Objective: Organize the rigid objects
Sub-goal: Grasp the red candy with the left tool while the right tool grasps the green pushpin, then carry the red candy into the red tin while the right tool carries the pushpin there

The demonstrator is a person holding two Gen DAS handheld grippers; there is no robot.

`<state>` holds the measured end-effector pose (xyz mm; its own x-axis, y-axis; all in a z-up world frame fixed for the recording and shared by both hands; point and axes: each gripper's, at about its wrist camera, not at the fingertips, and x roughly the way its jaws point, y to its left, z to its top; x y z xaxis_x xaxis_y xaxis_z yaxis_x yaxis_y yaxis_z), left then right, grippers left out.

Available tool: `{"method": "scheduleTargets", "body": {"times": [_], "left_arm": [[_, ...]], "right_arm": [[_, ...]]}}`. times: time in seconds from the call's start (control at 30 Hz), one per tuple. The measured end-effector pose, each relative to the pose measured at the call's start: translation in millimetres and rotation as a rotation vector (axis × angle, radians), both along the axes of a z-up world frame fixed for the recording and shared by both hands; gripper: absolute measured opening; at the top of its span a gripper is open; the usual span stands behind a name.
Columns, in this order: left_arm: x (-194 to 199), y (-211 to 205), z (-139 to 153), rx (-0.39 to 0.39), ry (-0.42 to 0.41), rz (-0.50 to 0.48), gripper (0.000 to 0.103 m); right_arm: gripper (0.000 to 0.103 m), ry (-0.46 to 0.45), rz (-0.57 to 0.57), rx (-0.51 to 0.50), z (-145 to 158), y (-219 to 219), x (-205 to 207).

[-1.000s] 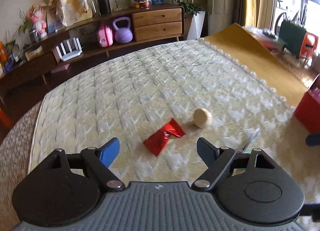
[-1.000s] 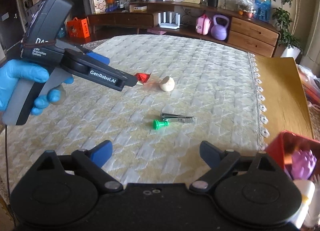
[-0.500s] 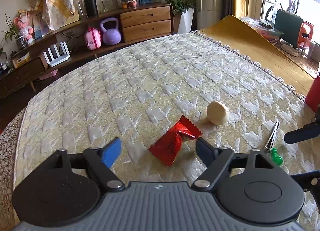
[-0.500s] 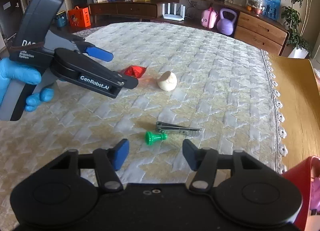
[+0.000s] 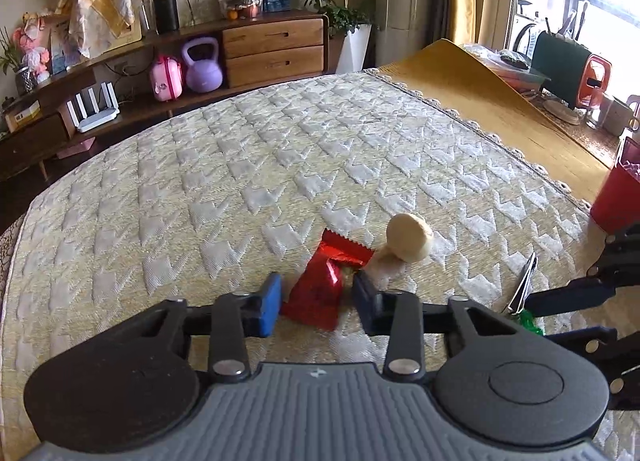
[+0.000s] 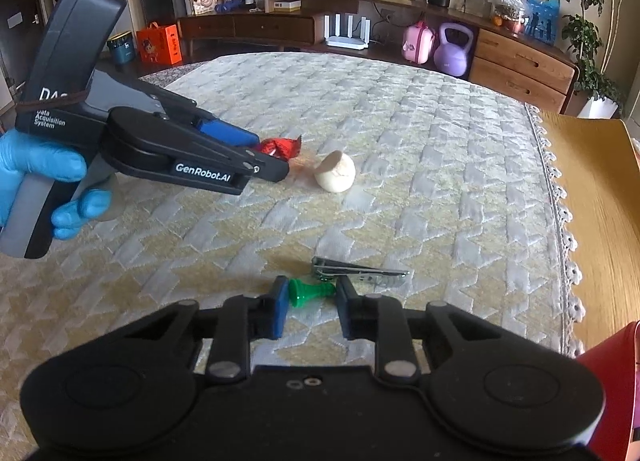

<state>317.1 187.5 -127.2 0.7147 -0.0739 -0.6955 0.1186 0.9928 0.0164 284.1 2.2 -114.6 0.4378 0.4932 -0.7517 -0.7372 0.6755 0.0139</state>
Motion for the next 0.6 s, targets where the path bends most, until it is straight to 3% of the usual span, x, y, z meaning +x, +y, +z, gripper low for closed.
{"method": "scheduleTargets", "body": {"times": [0.23, 0.6], "left_arm": [[-6, -12, 2, 0.015, 0.003, 0.043, 0.028], [-48, -32, 16, -0.075, 0.039, 0.105, 0.028]], "right_arm": [[0.024, -0.006, -0.015, 0.009, 2, -5, -11], [0.024, 0.006, -0.050, 0.060, 24, -45, -44]]}}
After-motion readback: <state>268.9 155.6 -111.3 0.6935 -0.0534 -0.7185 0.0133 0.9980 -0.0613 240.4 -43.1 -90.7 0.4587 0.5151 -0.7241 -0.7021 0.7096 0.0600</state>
